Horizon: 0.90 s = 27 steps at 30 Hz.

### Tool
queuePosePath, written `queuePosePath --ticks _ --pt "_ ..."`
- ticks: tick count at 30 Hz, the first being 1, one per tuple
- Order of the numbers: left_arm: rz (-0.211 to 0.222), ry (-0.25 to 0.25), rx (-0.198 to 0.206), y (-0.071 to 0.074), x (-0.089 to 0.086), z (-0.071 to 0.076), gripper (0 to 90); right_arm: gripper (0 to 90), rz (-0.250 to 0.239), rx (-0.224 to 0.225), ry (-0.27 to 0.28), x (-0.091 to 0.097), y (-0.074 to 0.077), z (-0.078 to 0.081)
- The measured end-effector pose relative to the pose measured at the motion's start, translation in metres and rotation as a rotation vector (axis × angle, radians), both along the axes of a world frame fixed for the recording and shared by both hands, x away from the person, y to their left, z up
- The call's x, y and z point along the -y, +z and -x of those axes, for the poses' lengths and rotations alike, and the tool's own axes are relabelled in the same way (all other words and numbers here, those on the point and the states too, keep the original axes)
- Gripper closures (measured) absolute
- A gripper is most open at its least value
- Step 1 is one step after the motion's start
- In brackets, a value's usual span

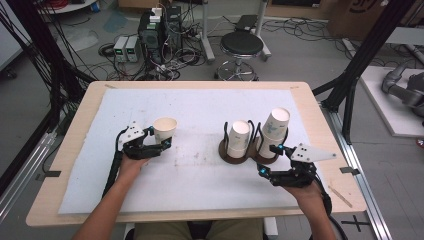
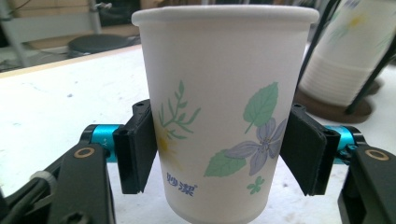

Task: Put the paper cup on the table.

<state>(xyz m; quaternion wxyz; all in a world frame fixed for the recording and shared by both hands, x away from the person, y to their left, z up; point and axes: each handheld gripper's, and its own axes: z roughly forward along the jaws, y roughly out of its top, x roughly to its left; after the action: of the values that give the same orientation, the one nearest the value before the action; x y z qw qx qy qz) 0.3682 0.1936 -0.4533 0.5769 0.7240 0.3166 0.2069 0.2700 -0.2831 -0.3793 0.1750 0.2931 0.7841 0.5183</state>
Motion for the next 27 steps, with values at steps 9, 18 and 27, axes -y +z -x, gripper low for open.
queuePosePath --ticks 9,18,27 --pt "-0.158 0.045 -0.106 0.001 0.011 -0.004 33.5 22.3 0.002 0.000 0.000 0.001 0.000 0.000" --pt "-0.200 0.052 -0.163 0.005 0.007 0.000 33.5 22.3 0.007 -0.010 0.007 0.000 -0.001 0.001" --pt "-0.235 0.053 -0.189 0.004 0.002 0.008 32.2 22.3 0.006 -0.013 0.006 0.000 -0.001 0.001"
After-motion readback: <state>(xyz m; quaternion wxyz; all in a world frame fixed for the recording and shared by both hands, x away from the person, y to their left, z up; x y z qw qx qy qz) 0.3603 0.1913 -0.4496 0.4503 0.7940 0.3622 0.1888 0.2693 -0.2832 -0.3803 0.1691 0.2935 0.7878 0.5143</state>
